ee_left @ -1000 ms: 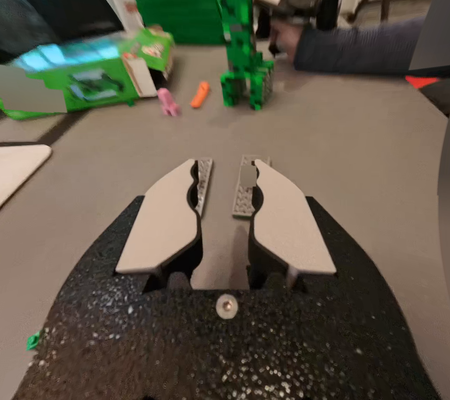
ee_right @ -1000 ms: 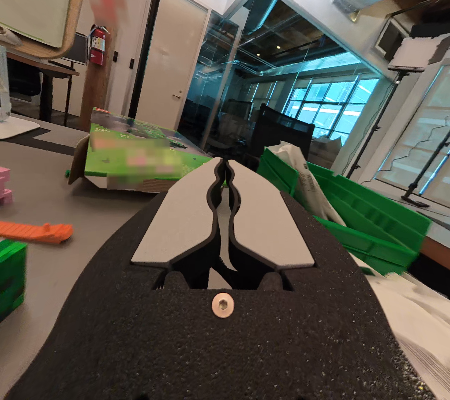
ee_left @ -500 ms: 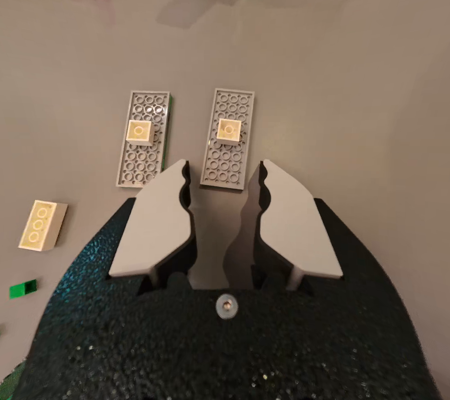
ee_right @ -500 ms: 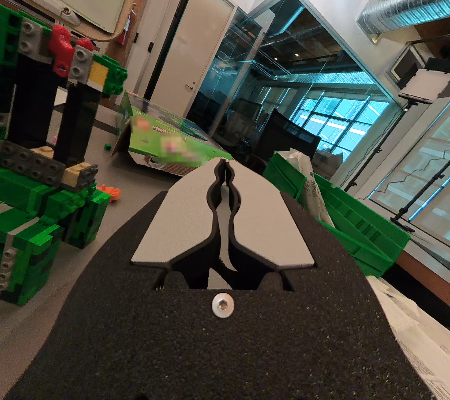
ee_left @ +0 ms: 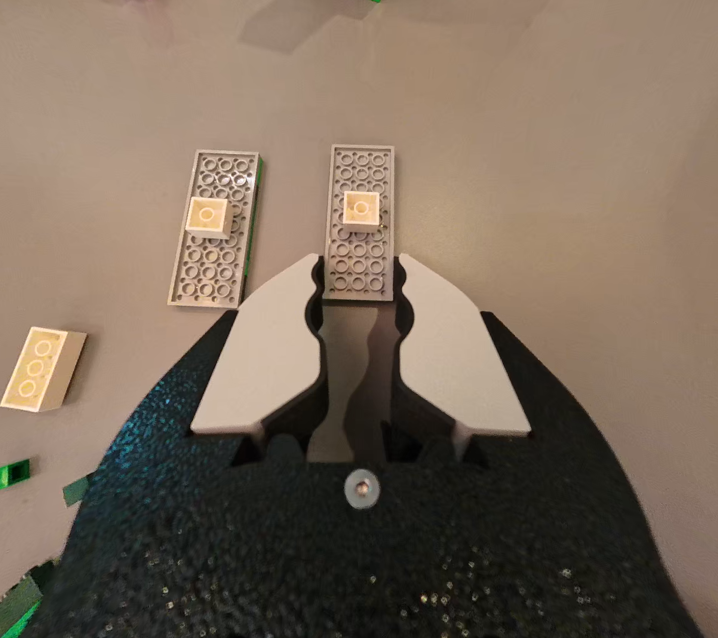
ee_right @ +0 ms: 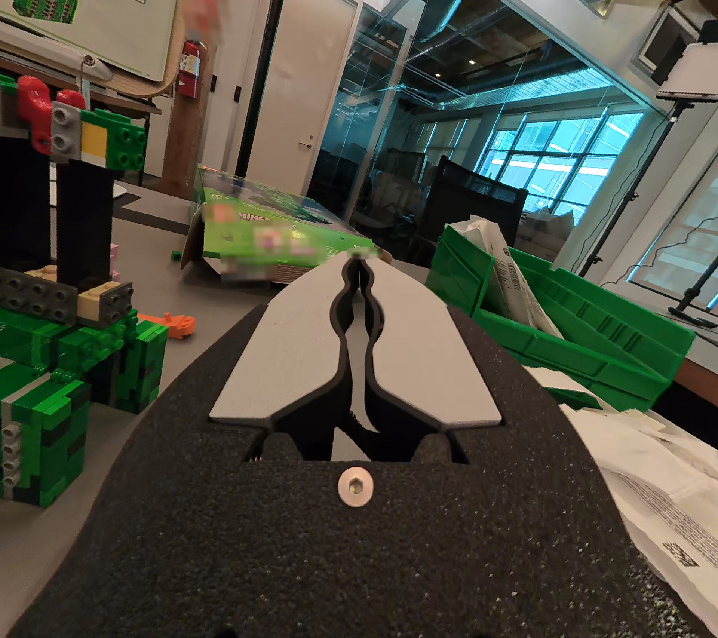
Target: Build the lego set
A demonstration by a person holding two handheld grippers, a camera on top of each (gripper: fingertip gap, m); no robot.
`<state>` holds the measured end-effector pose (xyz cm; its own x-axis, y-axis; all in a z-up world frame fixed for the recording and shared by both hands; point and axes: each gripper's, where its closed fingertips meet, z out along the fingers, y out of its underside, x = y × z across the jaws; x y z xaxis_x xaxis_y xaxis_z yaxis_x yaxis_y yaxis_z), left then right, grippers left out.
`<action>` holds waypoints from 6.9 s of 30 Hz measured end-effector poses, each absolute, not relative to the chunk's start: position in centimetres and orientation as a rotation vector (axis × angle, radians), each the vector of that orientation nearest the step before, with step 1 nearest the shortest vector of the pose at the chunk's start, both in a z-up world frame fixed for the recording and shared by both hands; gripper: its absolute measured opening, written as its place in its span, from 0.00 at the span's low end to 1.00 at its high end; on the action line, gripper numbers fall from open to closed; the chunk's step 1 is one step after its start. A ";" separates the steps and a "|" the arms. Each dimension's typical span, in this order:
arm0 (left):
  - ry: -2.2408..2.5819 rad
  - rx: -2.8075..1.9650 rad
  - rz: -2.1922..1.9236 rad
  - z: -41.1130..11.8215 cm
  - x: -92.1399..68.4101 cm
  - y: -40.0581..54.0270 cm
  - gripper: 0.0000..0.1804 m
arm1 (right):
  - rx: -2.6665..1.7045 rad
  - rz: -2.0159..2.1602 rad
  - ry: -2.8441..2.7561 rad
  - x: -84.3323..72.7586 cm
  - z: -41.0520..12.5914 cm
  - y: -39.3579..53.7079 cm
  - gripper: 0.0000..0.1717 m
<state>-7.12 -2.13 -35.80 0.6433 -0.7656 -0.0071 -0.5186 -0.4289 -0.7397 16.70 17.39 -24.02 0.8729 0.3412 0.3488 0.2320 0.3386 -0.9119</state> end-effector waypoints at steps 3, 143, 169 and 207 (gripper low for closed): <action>0.991 -2.120 -0.436 -35.8 -7.1 -2.1 0.18 | -1.239 0.080 -0.545 16.6 -24.0 17.3 0.00; 0.493 -1.456 -0.251 -25.6 -11.6 1.0 0.19 | -0.687 -0.030 -1.319 -3.8 -29.5 2.0 0.04; 0.037 -1.066 0.228 -17.9 -19.5 6.4 0.14 | -1.003 0.403 -0.935 -11.4 -25.7 9.0 0.03; -0.276 -1.236 -0.125 -21.7 -20.9 7.1 0.20 | -1.026 0.505 -1.109 -10.8 -27.6 6.6 0.04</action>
<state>-20.86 7.12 -21.72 0.9601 0.0549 0.2741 0.2420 0.3272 -0.9134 -10.80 6.60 -27.58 0.4020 0.7752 0.4873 0.1417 0.4731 -0.8695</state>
